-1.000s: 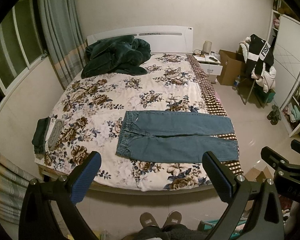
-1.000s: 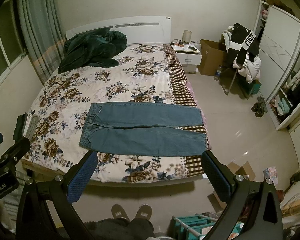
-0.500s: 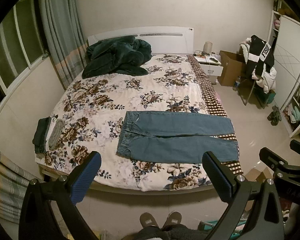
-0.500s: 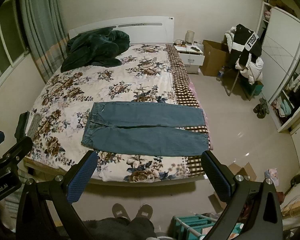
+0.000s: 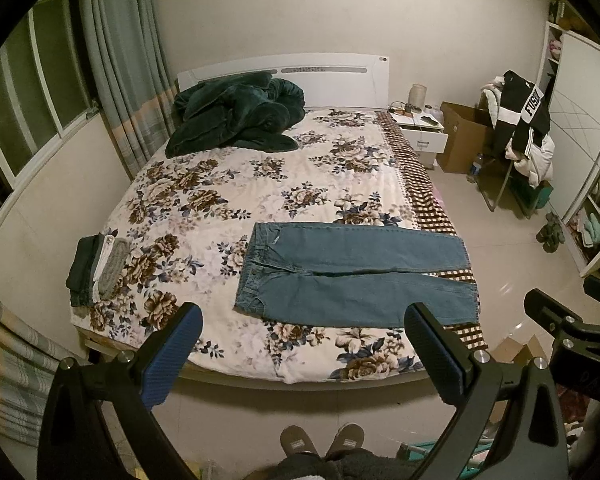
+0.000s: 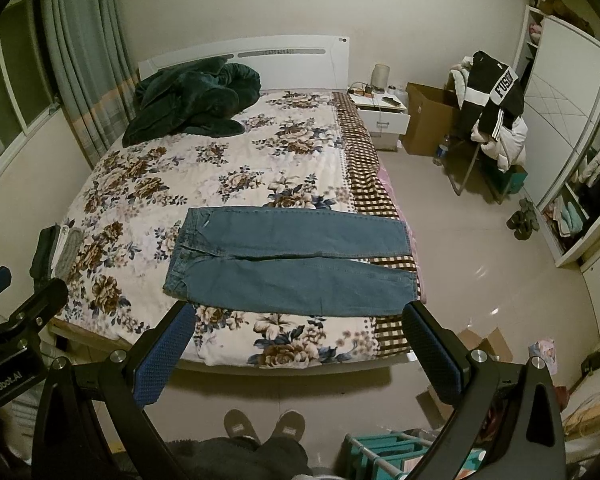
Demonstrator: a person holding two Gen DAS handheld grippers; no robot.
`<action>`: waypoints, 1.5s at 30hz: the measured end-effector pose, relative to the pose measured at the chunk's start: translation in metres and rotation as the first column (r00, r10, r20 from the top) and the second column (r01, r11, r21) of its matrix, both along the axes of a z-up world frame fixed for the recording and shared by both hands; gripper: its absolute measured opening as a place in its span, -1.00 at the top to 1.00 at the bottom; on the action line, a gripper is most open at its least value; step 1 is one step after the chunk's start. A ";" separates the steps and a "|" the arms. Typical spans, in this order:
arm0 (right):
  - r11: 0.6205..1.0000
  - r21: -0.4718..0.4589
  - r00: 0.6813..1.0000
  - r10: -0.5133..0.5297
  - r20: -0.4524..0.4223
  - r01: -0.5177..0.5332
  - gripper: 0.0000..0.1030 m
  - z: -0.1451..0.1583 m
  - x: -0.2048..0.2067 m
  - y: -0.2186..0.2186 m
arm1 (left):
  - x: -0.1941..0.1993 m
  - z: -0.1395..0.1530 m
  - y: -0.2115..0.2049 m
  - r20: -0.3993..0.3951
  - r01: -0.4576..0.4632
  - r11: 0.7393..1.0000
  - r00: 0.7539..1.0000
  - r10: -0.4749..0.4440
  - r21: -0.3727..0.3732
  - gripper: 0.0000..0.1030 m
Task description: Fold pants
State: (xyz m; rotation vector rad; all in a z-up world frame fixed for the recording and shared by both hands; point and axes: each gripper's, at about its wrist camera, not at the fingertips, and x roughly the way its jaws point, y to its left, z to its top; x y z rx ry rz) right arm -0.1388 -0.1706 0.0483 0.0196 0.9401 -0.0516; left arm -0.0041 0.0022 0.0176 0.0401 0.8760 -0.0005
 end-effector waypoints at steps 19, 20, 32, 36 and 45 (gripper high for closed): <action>1.000 0.006 1.000 0.008 -0.002 -0.008 -1.00 0.024 0.009 0.017 | -0.002 0.005 -0.001 0.000 -0.013 1.000 1.000 0.013 0.006 -1.00; 1.000 0.007 1.000 0.009 -0.002 -0.009 -1.00 0.026 0.008 0.020 | -0.002 0.007 -0.002 -0.001 -0.015 1.000 1.000 0.015 0.006 -1.00; 0.999 0.032 1.000 -0.005 -0.007 0.005 -1.00 -0.001 0.043 -0.012 | 0.014 -0.013 -0.007 0.027 -0.065 0.997 0.998 0.064 0.033 -1.00; 0.998 0.044 0.999 -0.043 0.004 0.043 -1.00 -0.022 0.069 -0.038 | 0.037 -0.021 -0.011 0.061 -0.111 0.992 0.992 0.107 0.055 -1.00; 0.986 0.064 0.986 -0.148 -0.074 0.152 -1.00 -0.087 0.186 -0.088 | 0.133 -0.068 -0.014 0.012 -0.159 0.983 0.987 0.158 0.088 -1.00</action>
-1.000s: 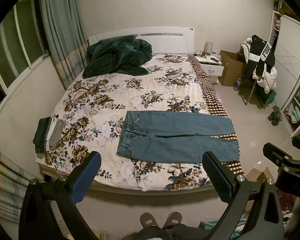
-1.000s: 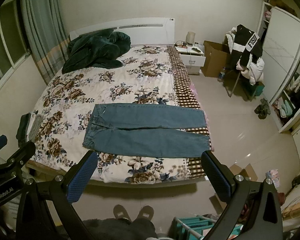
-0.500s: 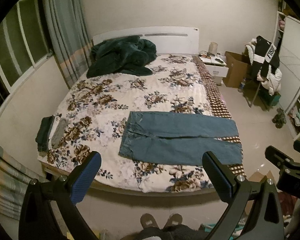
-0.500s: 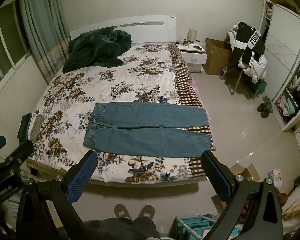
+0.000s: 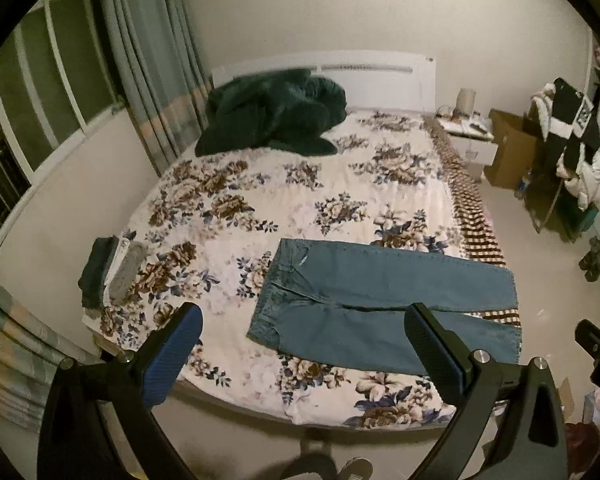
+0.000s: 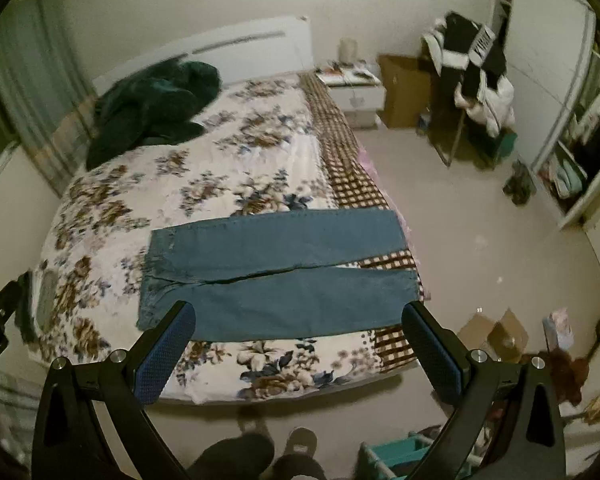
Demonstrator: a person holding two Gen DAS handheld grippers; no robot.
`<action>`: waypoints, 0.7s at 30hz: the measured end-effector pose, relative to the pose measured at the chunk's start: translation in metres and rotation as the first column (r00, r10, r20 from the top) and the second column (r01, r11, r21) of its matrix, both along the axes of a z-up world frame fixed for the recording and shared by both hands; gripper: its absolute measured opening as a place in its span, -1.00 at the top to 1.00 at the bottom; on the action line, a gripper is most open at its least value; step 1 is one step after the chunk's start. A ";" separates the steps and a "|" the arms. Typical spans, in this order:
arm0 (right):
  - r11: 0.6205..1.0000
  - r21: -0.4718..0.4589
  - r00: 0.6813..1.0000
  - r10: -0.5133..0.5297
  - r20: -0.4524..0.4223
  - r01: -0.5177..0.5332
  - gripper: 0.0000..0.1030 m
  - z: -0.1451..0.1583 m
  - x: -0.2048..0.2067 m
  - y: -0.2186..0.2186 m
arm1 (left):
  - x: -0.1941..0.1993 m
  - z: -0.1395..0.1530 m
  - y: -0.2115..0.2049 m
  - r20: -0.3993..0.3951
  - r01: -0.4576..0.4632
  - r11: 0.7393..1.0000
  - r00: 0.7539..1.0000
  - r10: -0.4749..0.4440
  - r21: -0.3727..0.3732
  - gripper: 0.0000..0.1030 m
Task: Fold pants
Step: 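Lower both grippers onto the jeans, left at the waistband, right at the leg hems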
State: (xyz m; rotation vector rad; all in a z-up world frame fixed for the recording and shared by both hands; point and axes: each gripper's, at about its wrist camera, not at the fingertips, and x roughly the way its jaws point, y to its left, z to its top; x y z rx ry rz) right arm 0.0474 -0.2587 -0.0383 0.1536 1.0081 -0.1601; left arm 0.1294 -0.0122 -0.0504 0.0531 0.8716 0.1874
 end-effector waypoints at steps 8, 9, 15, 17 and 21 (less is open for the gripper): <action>0.989 0.015 0.983 -0.148 -0.113 0.150 -1.00 -0.096 0.138 -0.039 | 0.136 -0.068 -0.002 -0.131 0.015 1.000 0.991 -0.015 -0.003 -1.00; 0.984 0.016 0.976 -0.172 -0.136 0.176 -1.00 -0.111 0.162 -0.045 | 0.157 -0.080 -0.001 -0.151 0.014 1.000 0.988 -0.015 -0.011 -1.00; 0.955 -0.003 0.936 -0.293 -0.195 0.298 -1.00 -0.200 0.265 -0.067 | 0.256 -0.151 0.014 -0.246 -0.024 0.998 0.969 0.009 -0.057 -1.00; 0.945 -0.004 0.923 -0.320 -0.214 0.327 -1.00 -0.232 0.295 -0.075 | 0.289 -0.181 0.016 -0.280 -0.045 0.997 0.960 0.026 -0.060 -1.00; 0.925 -0.008 0.891 -0.370 -0.262 0.381 -1.00 -0.313 0.361 -0.093 | 0.353 -0.255 0.022 -0.346 -0.116 0.992 0.934 0.093 -0.048 -1.00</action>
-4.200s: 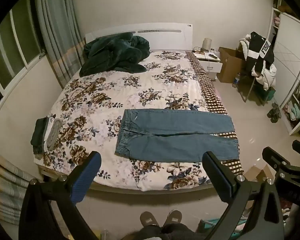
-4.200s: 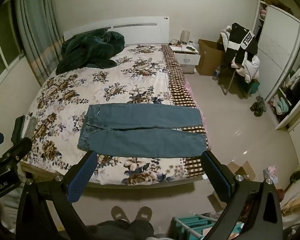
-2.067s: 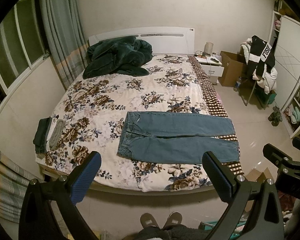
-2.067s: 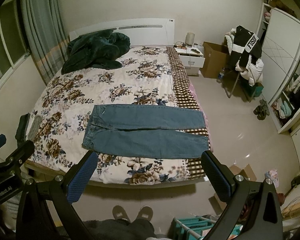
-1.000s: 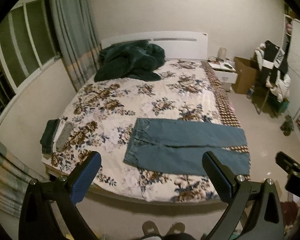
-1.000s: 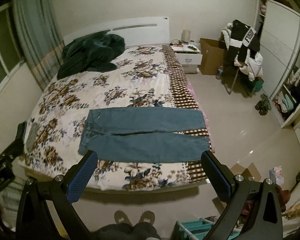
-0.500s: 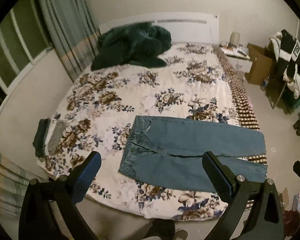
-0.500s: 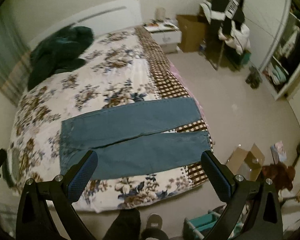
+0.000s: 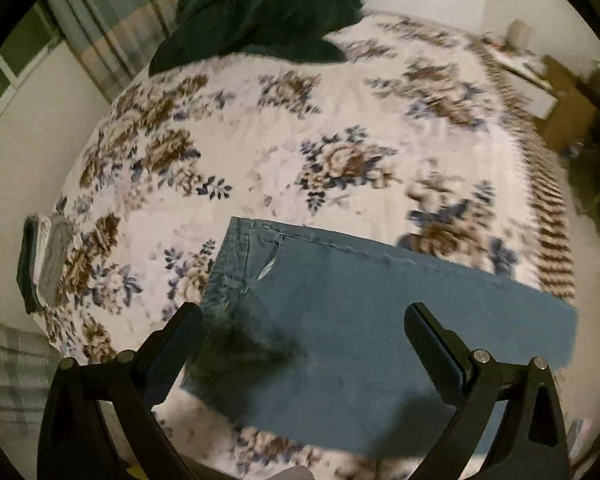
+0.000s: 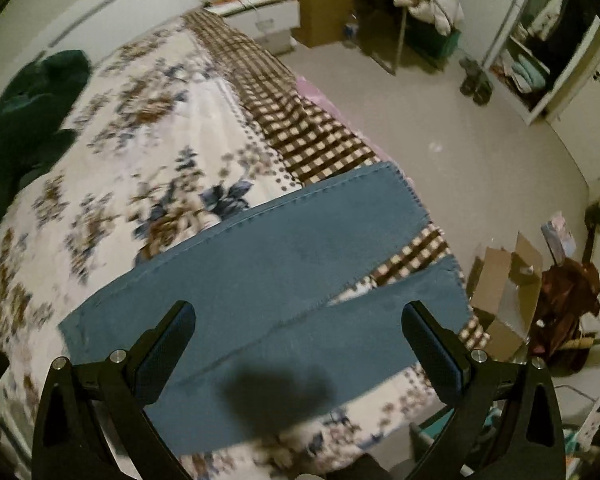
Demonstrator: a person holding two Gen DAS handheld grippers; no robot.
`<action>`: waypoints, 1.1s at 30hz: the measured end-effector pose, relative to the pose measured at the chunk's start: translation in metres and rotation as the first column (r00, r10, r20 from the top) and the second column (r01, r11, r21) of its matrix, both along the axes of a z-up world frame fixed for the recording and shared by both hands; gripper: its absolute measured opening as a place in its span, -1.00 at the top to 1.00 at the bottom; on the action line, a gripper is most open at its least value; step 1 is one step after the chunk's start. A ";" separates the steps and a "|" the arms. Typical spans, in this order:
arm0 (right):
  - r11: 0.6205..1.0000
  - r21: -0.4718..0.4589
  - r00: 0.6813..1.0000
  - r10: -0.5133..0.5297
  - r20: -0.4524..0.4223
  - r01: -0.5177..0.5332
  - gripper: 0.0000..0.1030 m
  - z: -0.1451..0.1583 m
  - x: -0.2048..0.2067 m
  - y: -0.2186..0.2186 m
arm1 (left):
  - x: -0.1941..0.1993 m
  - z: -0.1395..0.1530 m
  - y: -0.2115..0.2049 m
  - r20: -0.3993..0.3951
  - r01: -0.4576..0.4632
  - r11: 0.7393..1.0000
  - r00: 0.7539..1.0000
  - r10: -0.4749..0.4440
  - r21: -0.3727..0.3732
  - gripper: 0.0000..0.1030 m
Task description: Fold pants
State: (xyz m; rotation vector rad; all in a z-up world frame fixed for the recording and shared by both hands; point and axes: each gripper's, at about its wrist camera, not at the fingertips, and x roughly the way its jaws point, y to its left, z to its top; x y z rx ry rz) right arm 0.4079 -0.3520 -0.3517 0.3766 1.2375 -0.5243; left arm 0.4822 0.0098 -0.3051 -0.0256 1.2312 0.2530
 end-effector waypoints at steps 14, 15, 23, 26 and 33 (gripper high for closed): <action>0.985 0.035 0.973 -0.161 -0.165 0.169 -1.00 -0.259 0.165 -0.095 | 0.155 -0.244 0.053 -0.328 -0.406 0.902 0.880 0.343 -0.146 -0.96; 0.984 0.030 0.970 -0.169 -0.175 0.177 -1.00 -0.269 0.172 -0.101 | 0.159 -0.253 0.056 -0.351 -0.430 0.890 0.865 0.357 -0.153 -0.96; 0.970 0.016 0.932 -0.228 -0.280 0.243 -1.00 -0.320 0.187 -0.138 | 0.136 -0.256 0.072 -0.265 -0.548 0.798 0.831 0.488 -0.249 -0.40; 0.963 0.049 0.920 -0.239 -0.312 0.266 -1.00 -0.330 0.181 -0.144 | 0.113 -0.246 0.078 -0.248 -0.549 0.797 0.833 0.495 -0.253 0.28; 0.944 0.135 0.910 -0.242 -0.337 0.301 -0.66 -0.338 0.171 -0.151 | 0.068 -0.230 0.099 -0.161 -0.433 0.792 0.900 0.405 -0.430 0.97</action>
